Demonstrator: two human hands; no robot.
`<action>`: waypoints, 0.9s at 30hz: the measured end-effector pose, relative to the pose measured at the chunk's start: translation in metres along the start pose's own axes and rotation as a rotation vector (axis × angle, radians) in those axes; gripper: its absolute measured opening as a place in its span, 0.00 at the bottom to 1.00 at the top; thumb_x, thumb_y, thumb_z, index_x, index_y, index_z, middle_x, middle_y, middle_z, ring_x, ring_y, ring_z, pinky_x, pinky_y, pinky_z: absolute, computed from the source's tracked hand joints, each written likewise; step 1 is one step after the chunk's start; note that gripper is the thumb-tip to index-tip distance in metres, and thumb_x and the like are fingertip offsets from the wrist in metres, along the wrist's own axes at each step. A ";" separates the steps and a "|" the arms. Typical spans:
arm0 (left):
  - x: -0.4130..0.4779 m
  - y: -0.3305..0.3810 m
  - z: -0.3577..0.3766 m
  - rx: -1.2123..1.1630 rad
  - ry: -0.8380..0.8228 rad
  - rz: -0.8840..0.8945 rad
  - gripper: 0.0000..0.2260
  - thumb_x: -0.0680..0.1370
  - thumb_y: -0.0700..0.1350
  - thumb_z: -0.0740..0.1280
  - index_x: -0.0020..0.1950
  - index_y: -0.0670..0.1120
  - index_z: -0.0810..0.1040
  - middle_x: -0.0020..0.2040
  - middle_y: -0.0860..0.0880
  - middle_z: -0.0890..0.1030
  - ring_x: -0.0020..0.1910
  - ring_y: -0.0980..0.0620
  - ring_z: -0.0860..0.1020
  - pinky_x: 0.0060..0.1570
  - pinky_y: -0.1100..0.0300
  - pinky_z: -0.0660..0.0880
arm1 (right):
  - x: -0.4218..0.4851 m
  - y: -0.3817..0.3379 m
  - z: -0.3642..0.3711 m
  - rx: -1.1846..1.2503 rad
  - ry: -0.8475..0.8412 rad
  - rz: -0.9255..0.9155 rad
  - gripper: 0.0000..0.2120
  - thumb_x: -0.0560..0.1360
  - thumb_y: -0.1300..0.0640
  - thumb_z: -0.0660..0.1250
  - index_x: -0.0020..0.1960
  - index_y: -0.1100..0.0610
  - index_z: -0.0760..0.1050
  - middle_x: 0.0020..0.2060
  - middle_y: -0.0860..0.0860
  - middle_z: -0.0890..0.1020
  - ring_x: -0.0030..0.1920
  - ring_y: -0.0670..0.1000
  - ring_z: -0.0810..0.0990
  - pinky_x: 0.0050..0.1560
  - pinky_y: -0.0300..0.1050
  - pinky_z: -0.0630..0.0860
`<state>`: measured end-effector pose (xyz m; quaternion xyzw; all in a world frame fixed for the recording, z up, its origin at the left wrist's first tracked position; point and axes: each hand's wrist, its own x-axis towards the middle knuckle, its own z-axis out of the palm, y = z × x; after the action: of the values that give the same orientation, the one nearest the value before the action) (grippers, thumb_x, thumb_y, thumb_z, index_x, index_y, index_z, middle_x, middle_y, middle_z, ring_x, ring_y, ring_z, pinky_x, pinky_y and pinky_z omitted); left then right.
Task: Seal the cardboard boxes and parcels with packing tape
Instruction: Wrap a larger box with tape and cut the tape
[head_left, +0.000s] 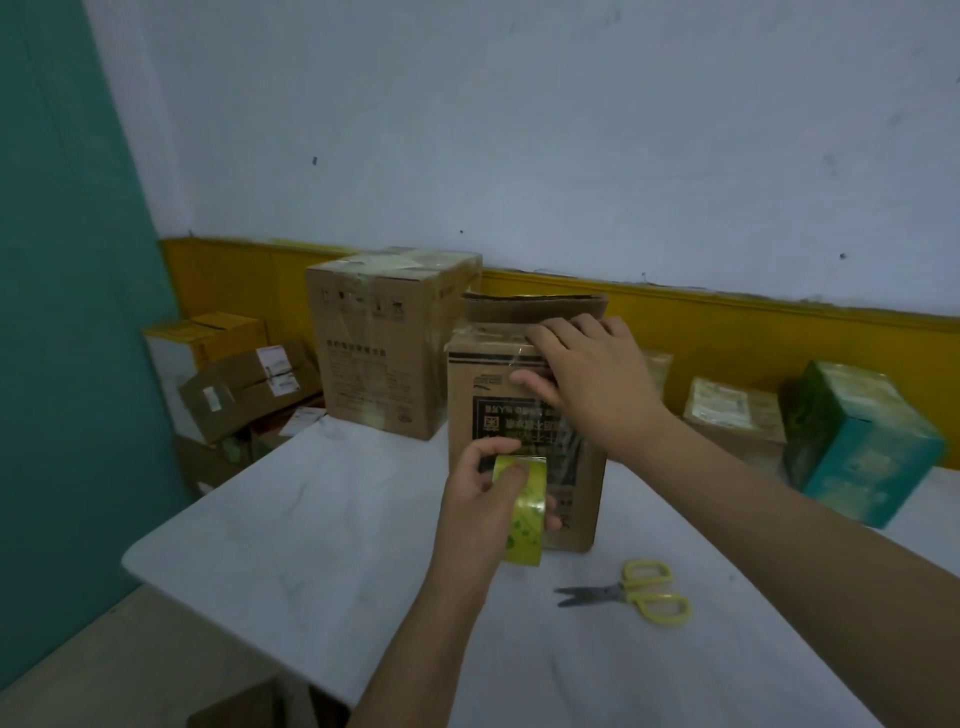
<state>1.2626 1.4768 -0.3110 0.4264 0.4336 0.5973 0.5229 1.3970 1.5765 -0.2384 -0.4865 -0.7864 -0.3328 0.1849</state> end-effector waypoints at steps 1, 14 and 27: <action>-0.002 0.001 0.000 0.007 -0.008 0.001 0.07 0.80 0.37 0.64 0.56 0.46 0.76 0.38 0.38 0.83 0.30 0.43 0.81 0.31 0.56 0.78 | 0.000 0.002 -0.002 -0.006 -0.041 0.004 0.32 0.78 0.32 0.49 0.69 0.53 0.70 0.63 0.51 0.79 0.61 0.55 0.76 0.61 0.55 0.68; -0.045 0.000 -0.025 0.144 -0.141 0.040 0.12 0.80 0.34 0.63 0.61 0.44 0.74 0.48 0.39 0.84 0.35 0.41 0.83 0.35 0.53 0.80 | -0.092 -0.059 -0.036 0.845 -0.204 0.291 0.05 0.74 0.48 0.72 0.43 0.48 0.83 0.36 0.42 0.82 0.38 0.36 0.77 0.38 0.26 0.69; -0.156 -0.053 -0.094 0.432 -0.150 -0.153 0.31 0.83 0.52 0.60 0.79 0.63 0.45 0.56 0.51 0.80 0.47 0.71 0.79 0.48 0.70 0.77 | -0.156 -0.131 -0.069 0.870 -0.362 0.255 0.10 0.76 0.51 0.70 0.38 0.53 0.82 0.30 0.41 0.77 0.31 0.37 0.74 0.35 0.27 0.68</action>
<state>1.1996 1.3193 -0.3950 0.5376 0.5421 0.4161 0.4939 1.3498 1.3878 -0.3297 -0.5066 -0.8061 0.1421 0.2709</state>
